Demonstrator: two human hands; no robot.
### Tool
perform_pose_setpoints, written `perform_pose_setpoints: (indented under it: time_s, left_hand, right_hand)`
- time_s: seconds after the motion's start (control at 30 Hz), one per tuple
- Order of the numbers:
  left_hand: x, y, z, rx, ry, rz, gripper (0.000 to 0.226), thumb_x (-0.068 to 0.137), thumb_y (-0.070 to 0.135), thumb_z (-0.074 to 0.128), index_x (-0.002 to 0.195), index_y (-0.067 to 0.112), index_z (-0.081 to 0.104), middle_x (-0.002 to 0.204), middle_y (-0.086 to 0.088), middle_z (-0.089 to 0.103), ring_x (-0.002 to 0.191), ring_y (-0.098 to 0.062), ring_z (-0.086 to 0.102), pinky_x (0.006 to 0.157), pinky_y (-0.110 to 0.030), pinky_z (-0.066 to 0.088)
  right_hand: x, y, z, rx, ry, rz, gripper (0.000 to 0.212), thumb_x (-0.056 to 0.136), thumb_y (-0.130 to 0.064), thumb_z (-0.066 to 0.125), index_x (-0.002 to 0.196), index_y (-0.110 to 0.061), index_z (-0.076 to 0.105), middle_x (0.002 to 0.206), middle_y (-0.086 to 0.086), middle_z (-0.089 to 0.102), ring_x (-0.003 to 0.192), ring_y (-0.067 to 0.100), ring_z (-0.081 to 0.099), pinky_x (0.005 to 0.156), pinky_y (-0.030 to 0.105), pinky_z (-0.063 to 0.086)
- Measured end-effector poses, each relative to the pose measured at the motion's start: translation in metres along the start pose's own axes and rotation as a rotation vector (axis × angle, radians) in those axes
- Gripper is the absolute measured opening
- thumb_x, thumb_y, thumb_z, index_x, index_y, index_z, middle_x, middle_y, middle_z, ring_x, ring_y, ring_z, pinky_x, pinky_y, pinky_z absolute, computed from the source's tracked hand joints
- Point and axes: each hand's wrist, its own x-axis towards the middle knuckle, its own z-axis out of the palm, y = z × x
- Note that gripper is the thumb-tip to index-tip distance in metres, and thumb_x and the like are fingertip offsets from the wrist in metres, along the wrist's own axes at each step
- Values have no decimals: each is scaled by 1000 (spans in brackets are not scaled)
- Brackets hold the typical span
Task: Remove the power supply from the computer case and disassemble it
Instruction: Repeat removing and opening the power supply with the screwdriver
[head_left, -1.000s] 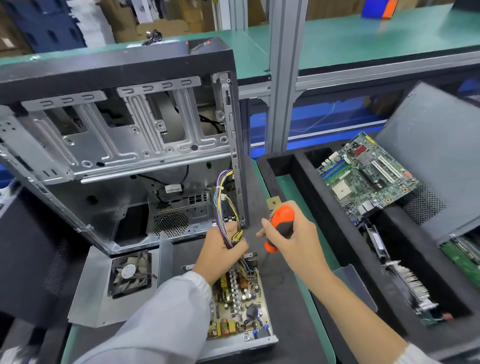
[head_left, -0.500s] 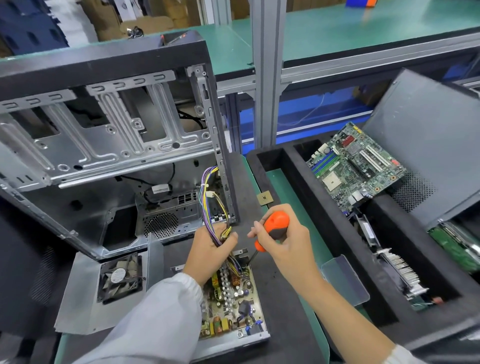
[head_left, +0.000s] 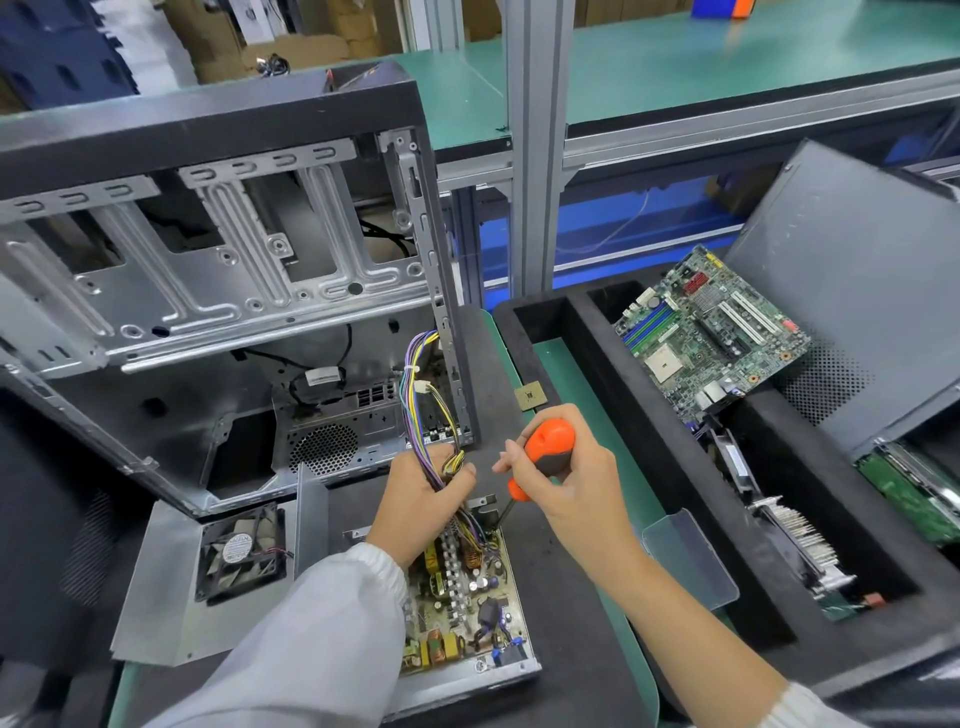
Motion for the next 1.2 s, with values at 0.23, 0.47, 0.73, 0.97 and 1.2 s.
perform_pose_setpoints:
  time_s: [0.23, 0.47, 0.73, 0.97, 1.2]
  left_hand:
    - [-1, 1, -1, 17, -3, -8, 41, 90, 2, 60, 59, 10, 35, 55, 4, 29, 50, -7, 29, 51, -18, 26]
    - [0, 6, -2, 29, -17, -5, 36, 89, 2, 59, 61, -2, 37, 58, -9, 32, 55, -15, 32, 56, -30, 28]
    - [0, 5, -2, -1, -34, 4, 36, 91, 2, 59, 61, -2, 40, 56, -10, 34, 55, -14, 33, 55, -30, 29]
    - [2, -1, -18, 29, -137, -80, 37, 93, 14, 60, 69, -9, 44, 60, -24, 43, 59, -19, 41, 59, -37, 40]
    - [-4, -10, -31, 122, -143, -121, 35, 89, 19, 68, 69, -6, 54, 57, -4, 44, 55, -14, 40, 58, -28, 34]
  right_hand:
    - [1, 1, 2, -54, -25, -12, 18, 87, -26, 67, 92, -22, 50, 76, 7, 66, 73, 23, 67, 71, 47, 54]
    - [2, -1, 8, -75, -76, -48, 25, 85, -39, 64, 90, -20, 49, 75, 15, 60, 70, 36, 62, 62, 53, 50]
    - [10, -7, 10, -285, -134, -71, 25, 84, -42, 64, 89, -23, 48, 74, -3, 56, 68, 15, 54, 59, 34, 49]
    - [41, -39, -3, -769, -357, -72, 35, 75, -57, 67, 81, -34, 42, 74, -11, 47, 78, 12, 47, 64, 31, 42]
    - [71, -80, -2, -1177, -731, -42, 23, 73, -37, 74, 87, -29, 58, 88, -5, 57, 86, 22, 55, 71, 31, 47]
